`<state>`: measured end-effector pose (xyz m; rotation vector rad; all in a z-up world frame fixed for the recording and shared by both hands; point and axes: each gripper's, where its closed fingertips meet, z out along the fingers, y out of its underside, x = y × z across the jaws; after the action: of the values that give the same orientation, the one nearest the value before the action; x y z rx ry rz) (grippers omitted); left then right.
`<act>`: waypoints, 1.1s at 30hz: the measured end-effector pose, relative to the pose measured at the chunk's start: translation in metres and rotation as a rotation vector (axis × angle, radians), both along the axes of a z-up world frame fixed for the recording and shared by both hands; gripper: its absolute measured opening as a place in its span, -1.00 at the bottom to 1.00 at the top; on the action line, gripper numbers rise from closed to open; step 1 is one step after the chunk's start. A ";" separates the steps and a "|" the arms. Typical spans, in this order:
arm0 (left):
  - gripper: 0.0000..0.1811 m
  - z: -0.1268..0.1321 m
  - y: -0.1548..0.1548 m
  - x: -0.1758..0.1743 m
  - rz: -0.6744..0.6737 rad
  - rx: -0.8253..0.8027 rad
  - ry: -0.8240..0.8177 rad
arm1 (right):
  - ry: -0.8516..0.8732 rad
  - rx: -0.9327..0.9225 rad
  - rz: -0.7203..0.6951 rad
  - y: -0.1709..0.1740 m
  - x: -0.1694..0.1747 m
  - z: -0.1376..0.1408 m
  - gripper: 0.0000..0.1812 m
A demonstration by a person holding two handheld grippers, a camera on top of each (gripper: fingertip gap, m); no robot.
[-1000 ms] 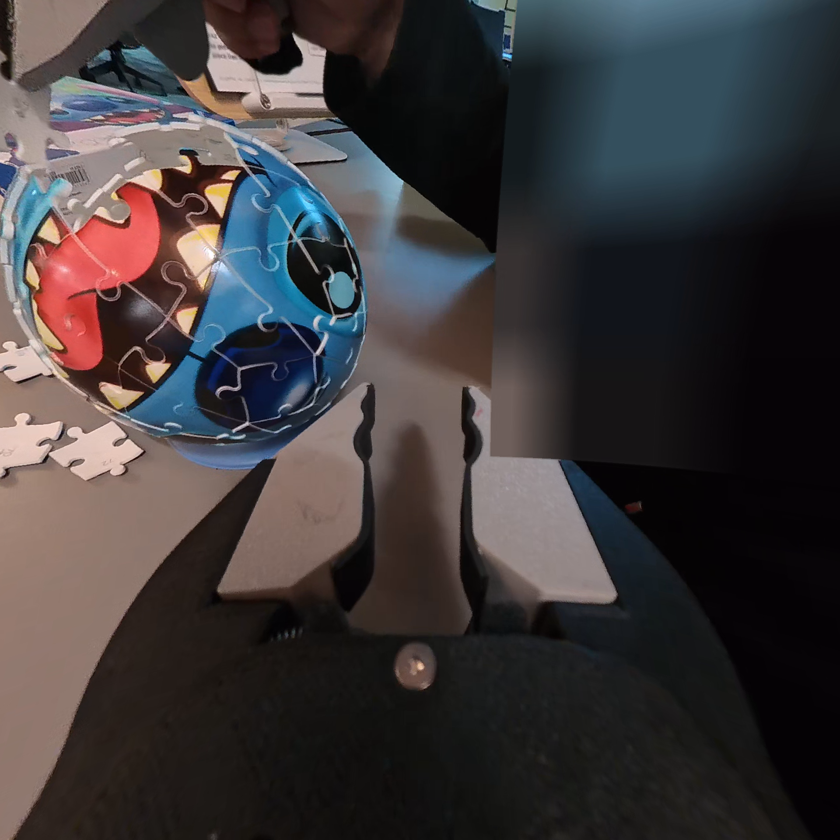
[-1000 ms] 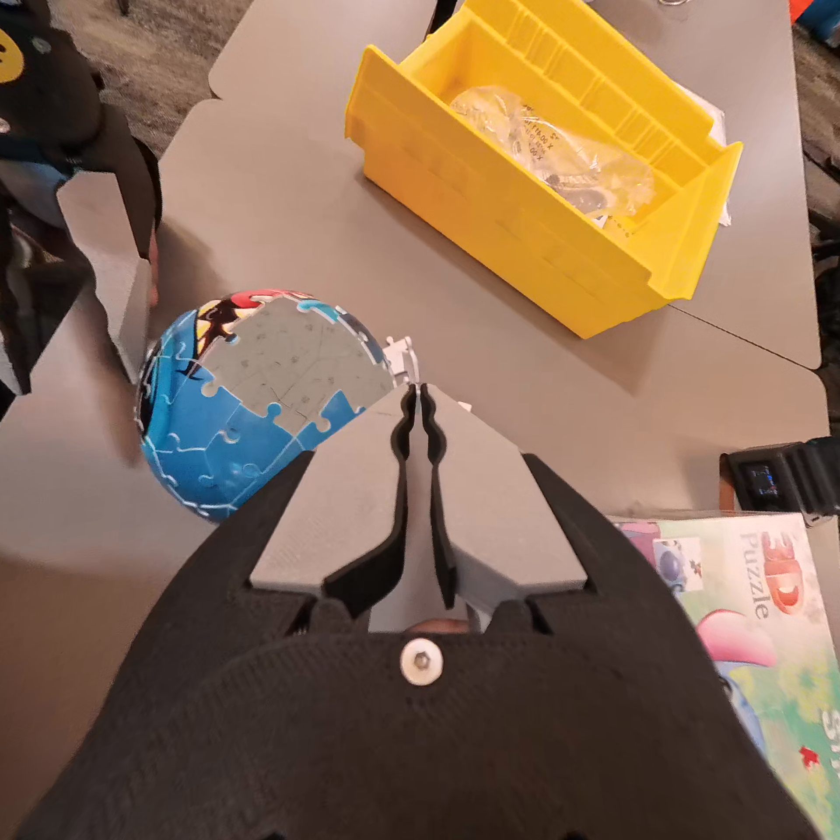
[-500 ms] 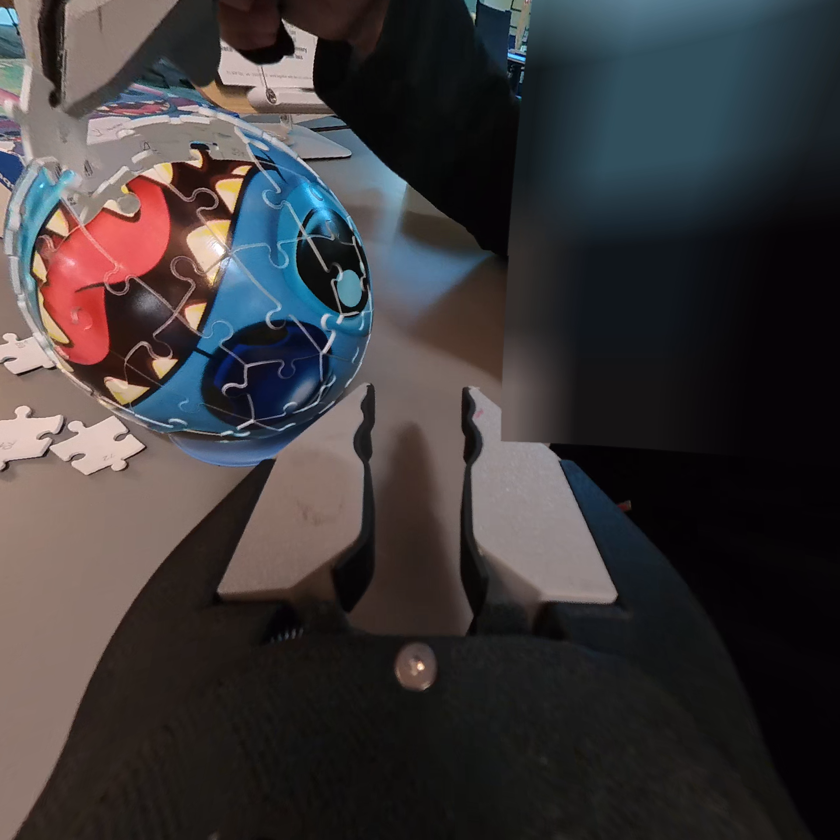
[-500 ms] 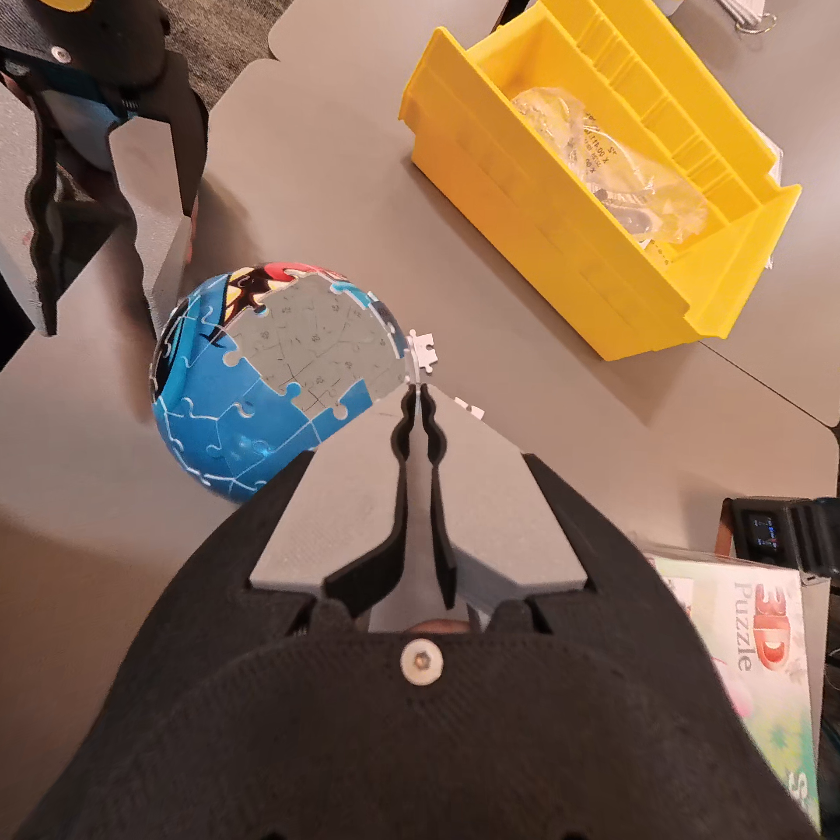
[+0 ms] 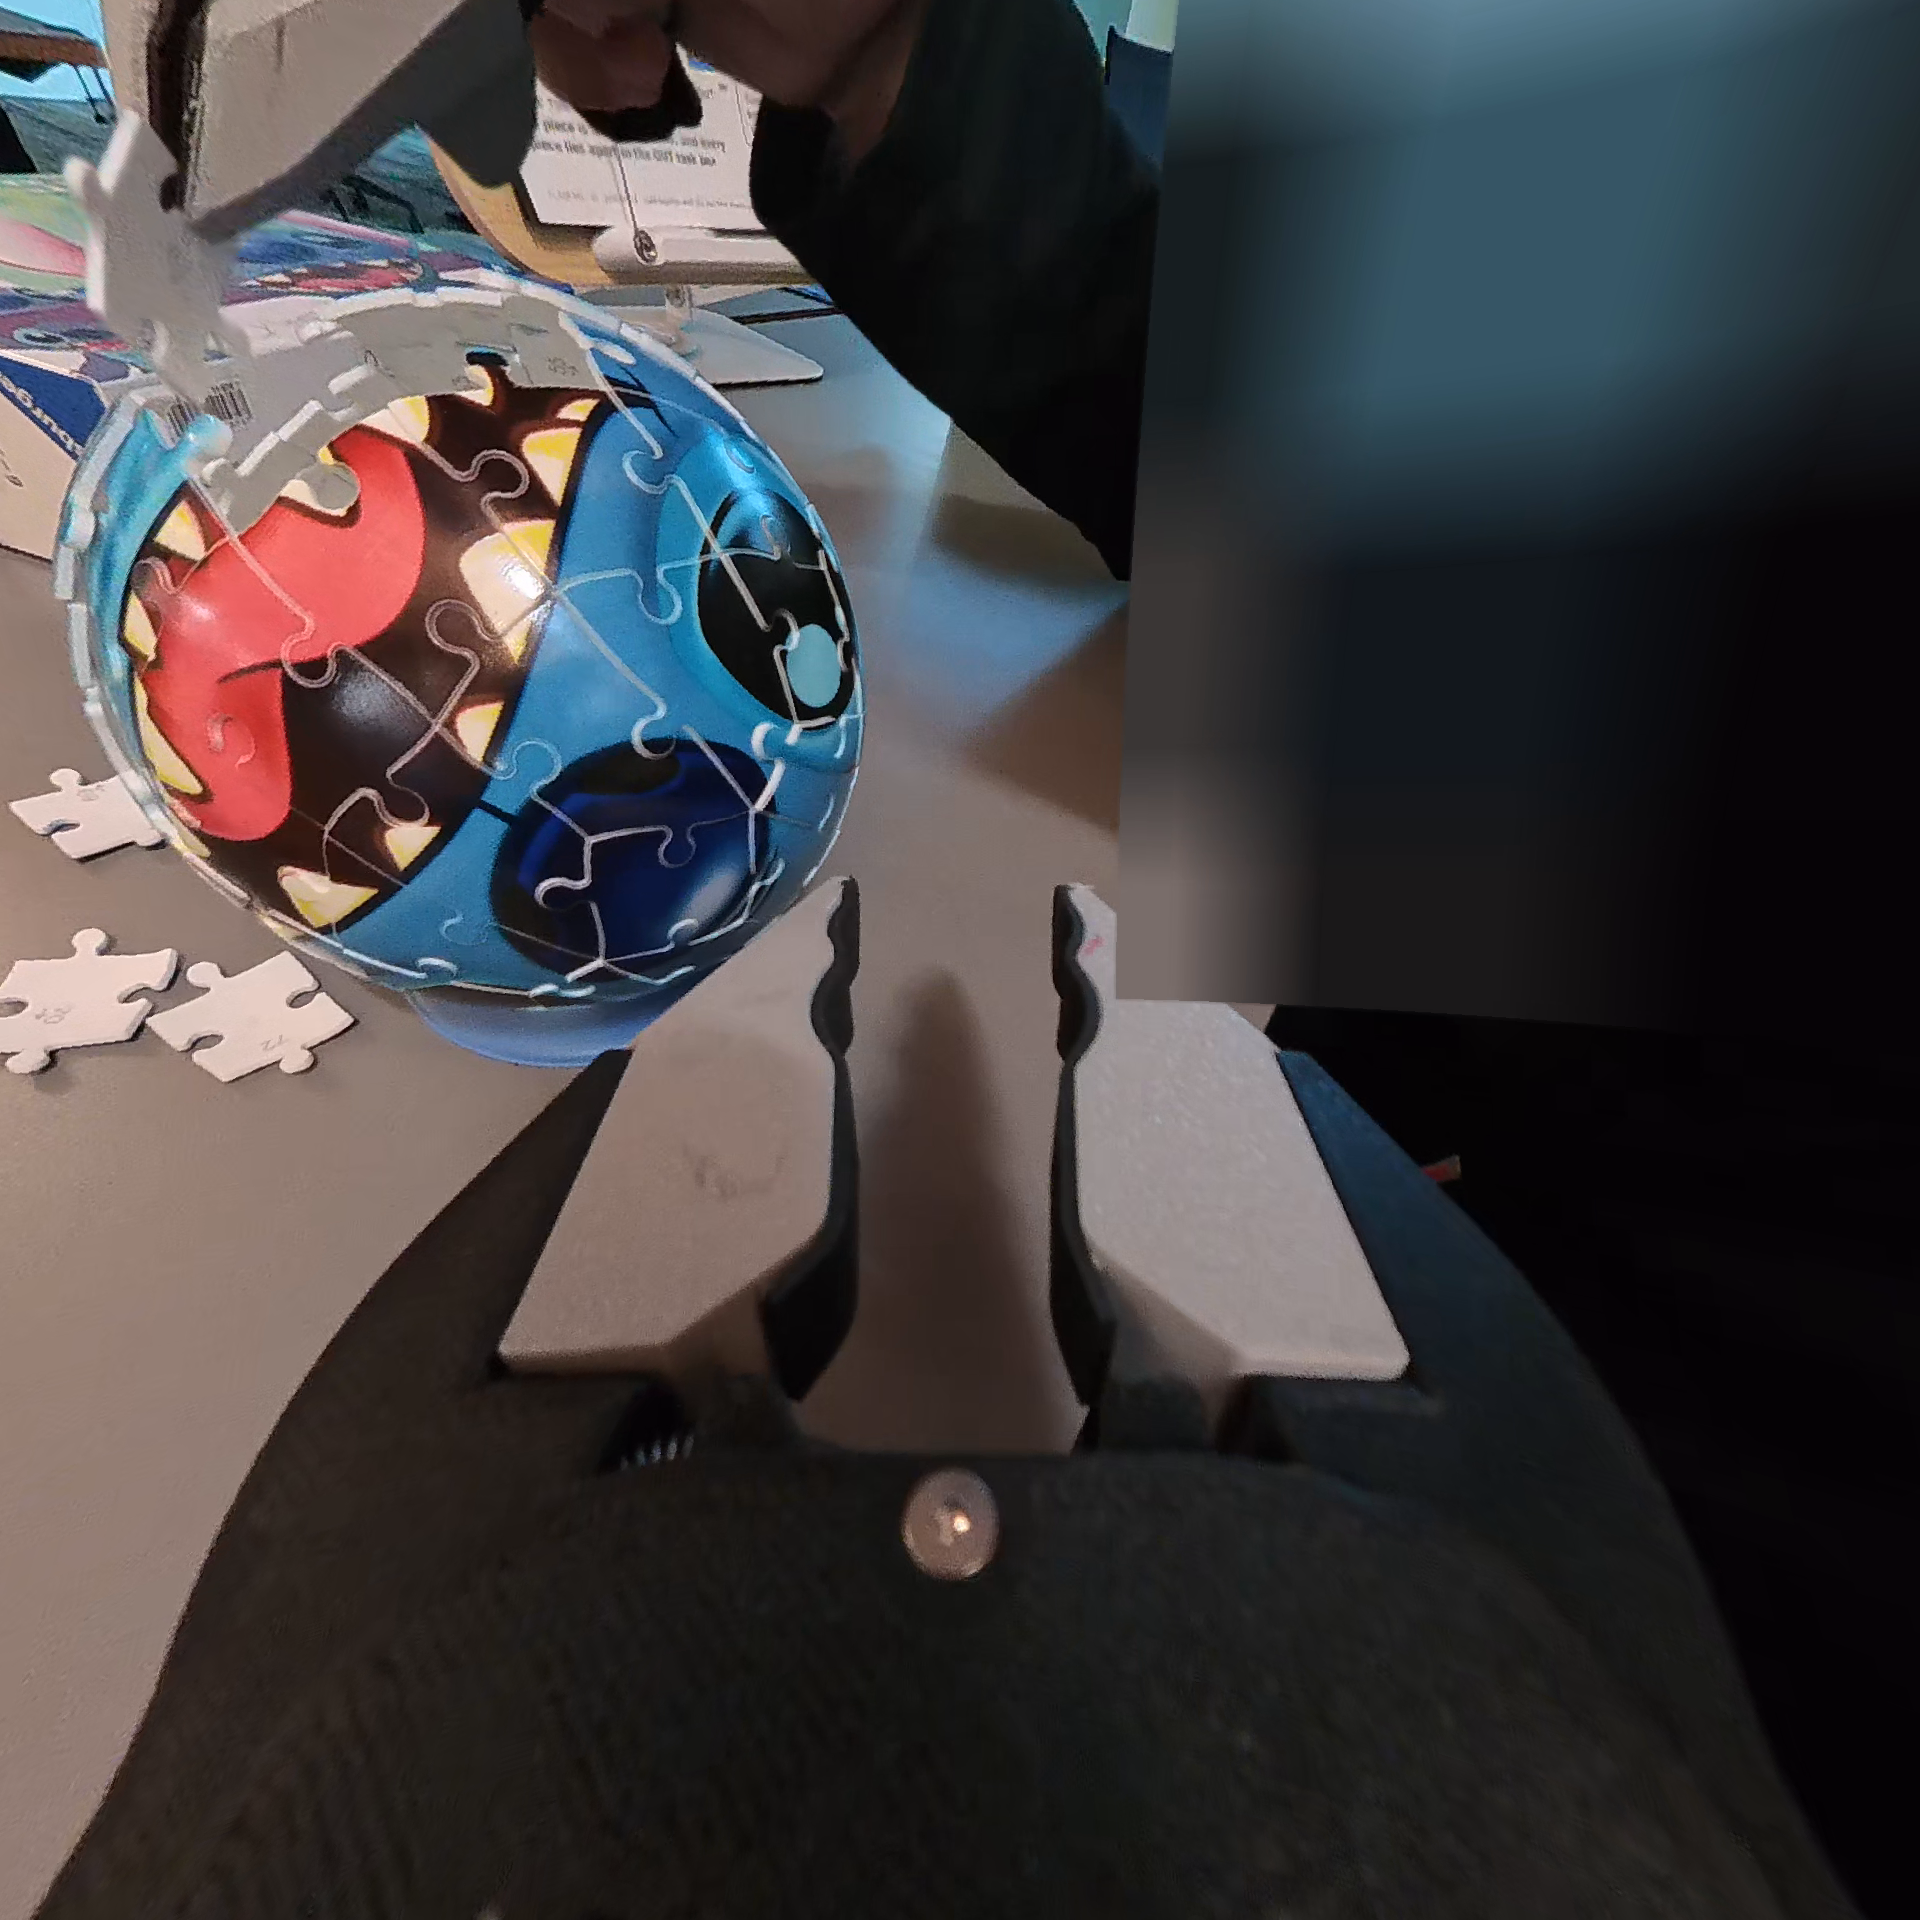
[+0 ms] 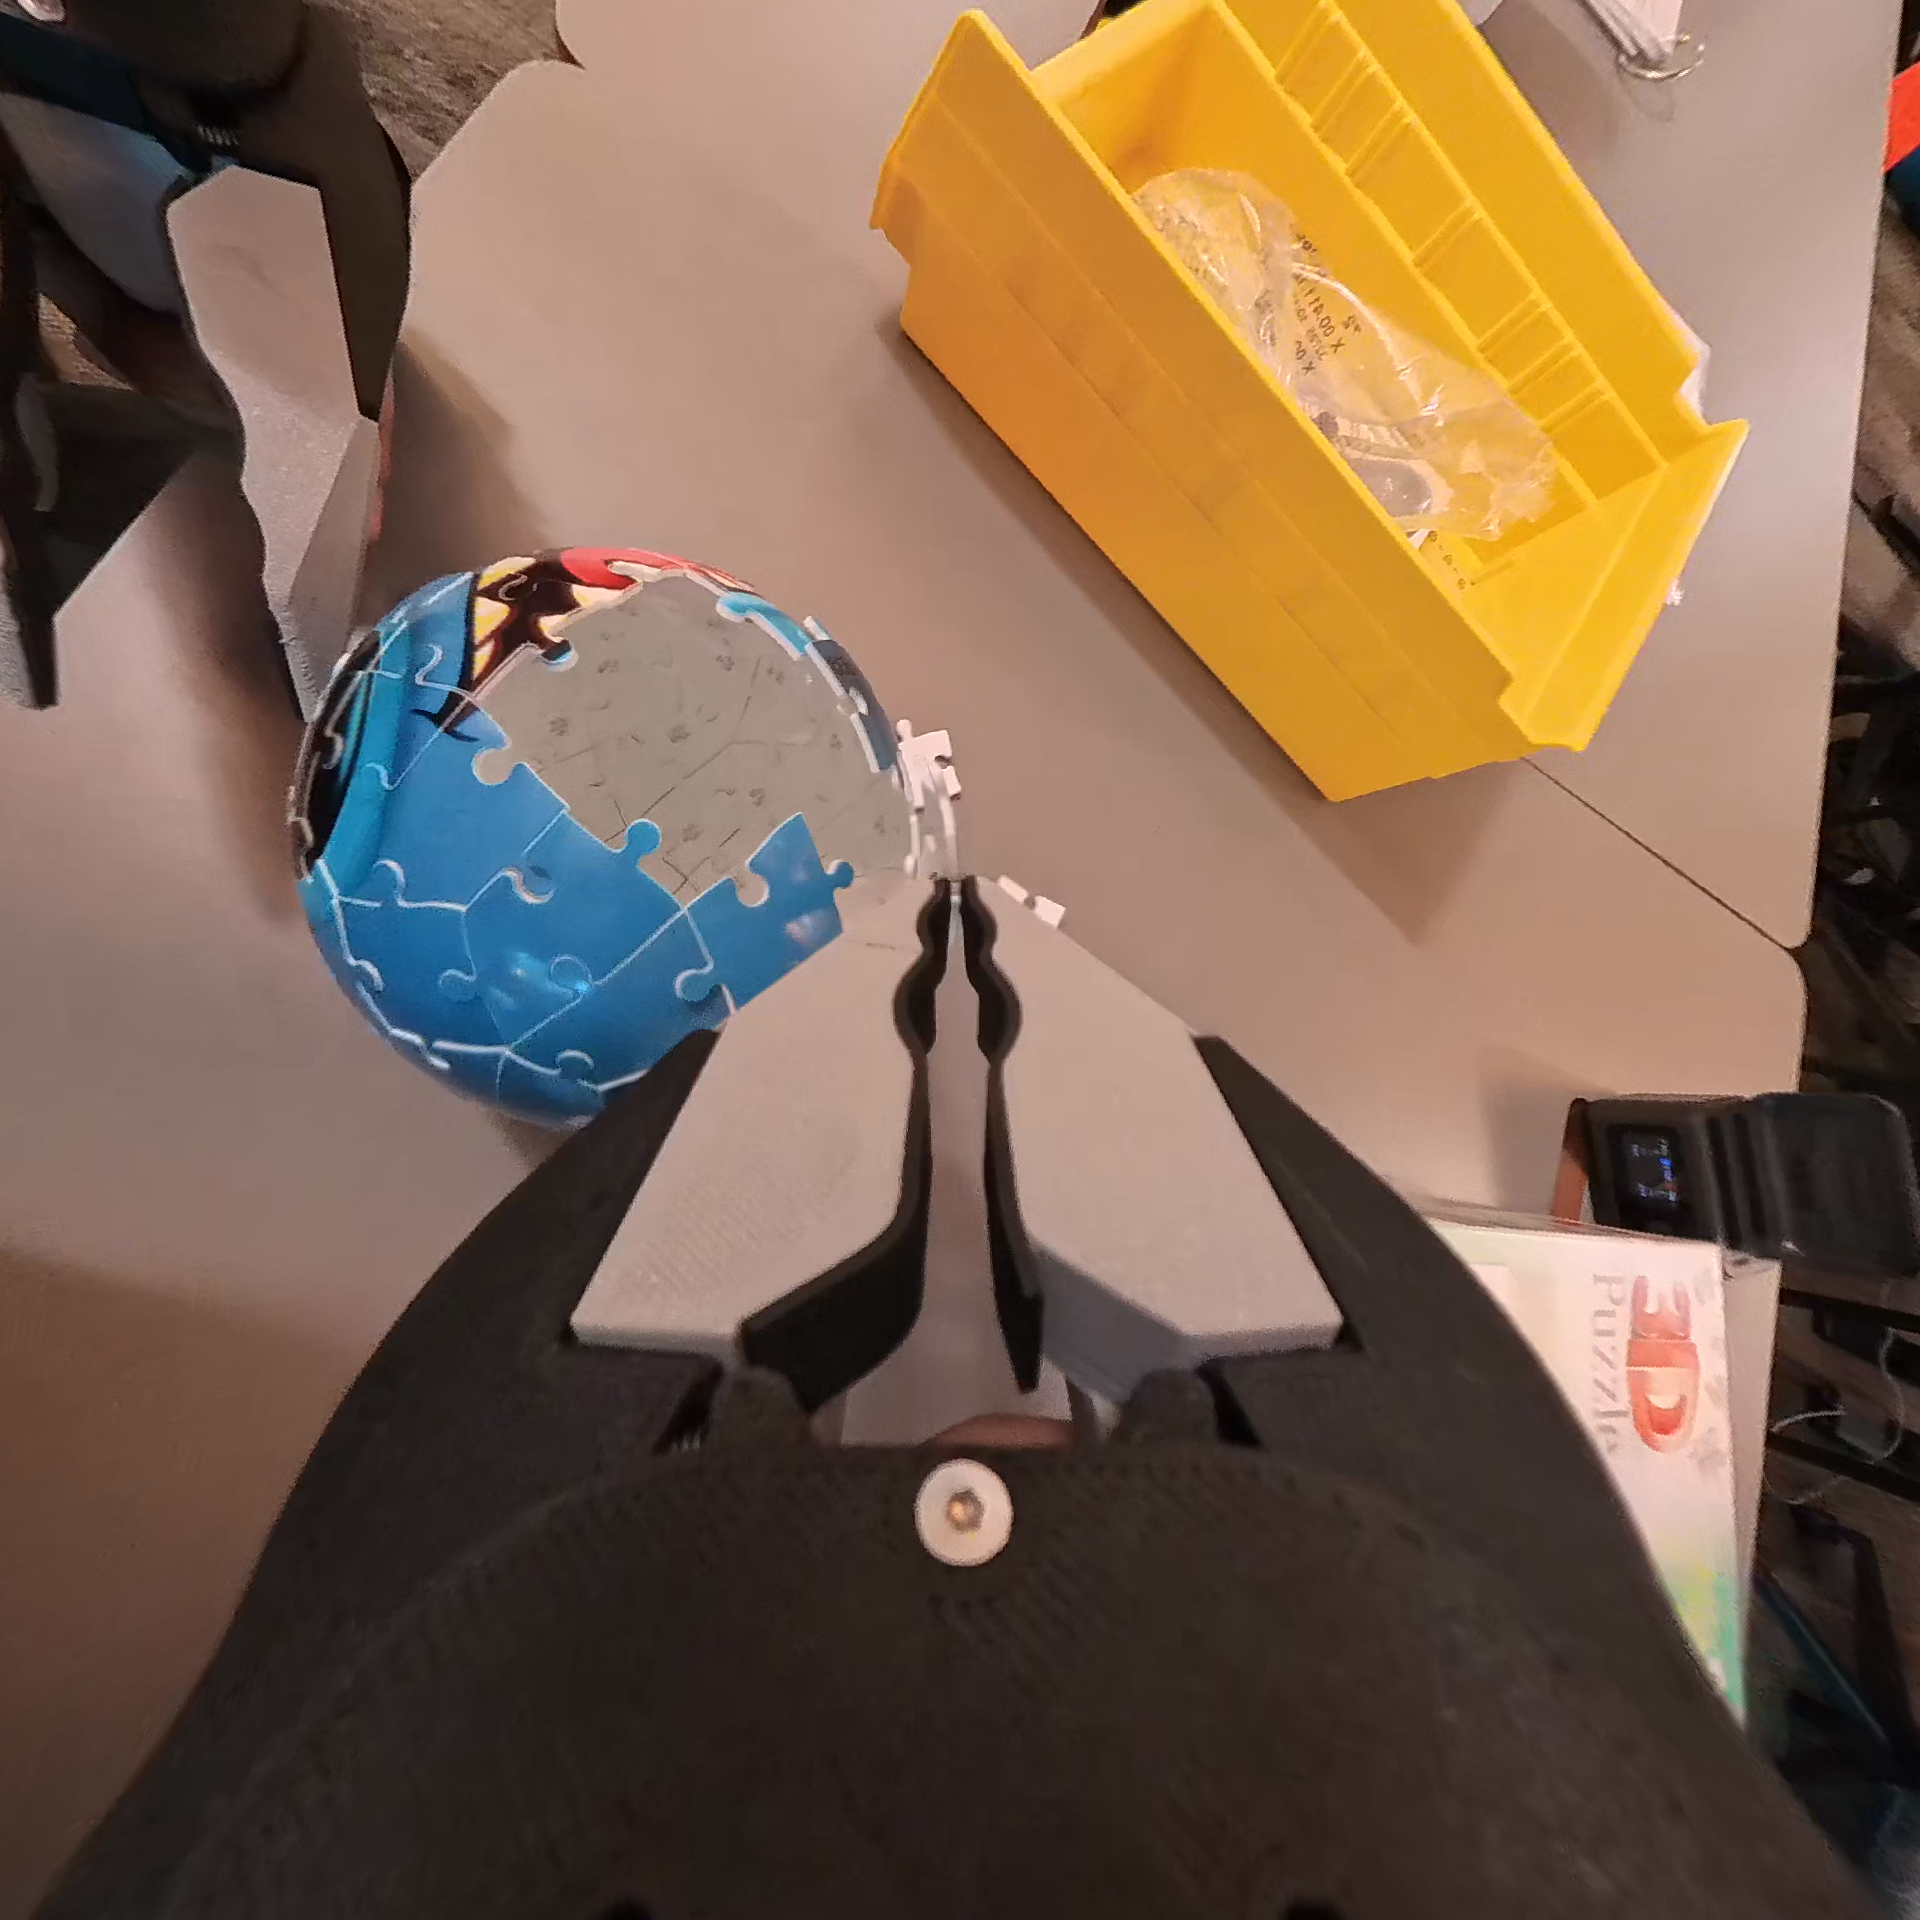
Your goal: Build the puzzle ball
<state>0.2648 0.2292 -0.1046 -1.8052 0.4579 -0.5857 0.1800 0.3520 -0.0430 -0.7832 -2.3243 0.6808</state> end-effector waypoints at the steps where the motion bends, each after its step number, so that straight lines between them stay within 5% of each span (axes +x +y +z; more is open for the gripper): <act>1: -0.62 0.000 0.000 0.000 0.000 0.000 0.000 | 0.013 0.006 0.000 0.000 0.000 0.002 -1.00; 9: -0.56 0.005 -0.016 -0.013 0.015 0.004 0.149 | 0.026 0.093 0.004 -0.001 -0.005 -0.007 -1.00; 14: -0.54 0.067 -0.014 -0.056 0.031 0.082 0.186 | 0.021 0.106 0.024 -0.006 -0.007 -0.009 -1.00; 18: -0.65 0.100 0.028 -0.113 0.153 0.060 0.155 | 0.005 0.113 0.031 -0.006 -0.007 -0.013 -1.00; 20: -0.85 0.098 0.056 -0.133 0.219 0.000 0.157 | 0.003 0.113 0.032 -0.006 -0.007 -0.014 -1.00; 25: -0.94 0.081 0.107 -0.128 0.139 -0.083 0.177 | -0.007 0.110 0.042 -0.007 -0.008 -0.018 -1.00; 33: -0.94 0.063 0.134 -0.111 0.023 -0.138 0.145 | -0.011 0.108 0.066 -0.006 -0.008 -0.019 -1.00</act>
<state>0.1536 0.3628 -0.0419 -1.9909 0.5043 -0.4824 0.1721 0.3457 -0.0624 -0.6663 -2.3837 0.5754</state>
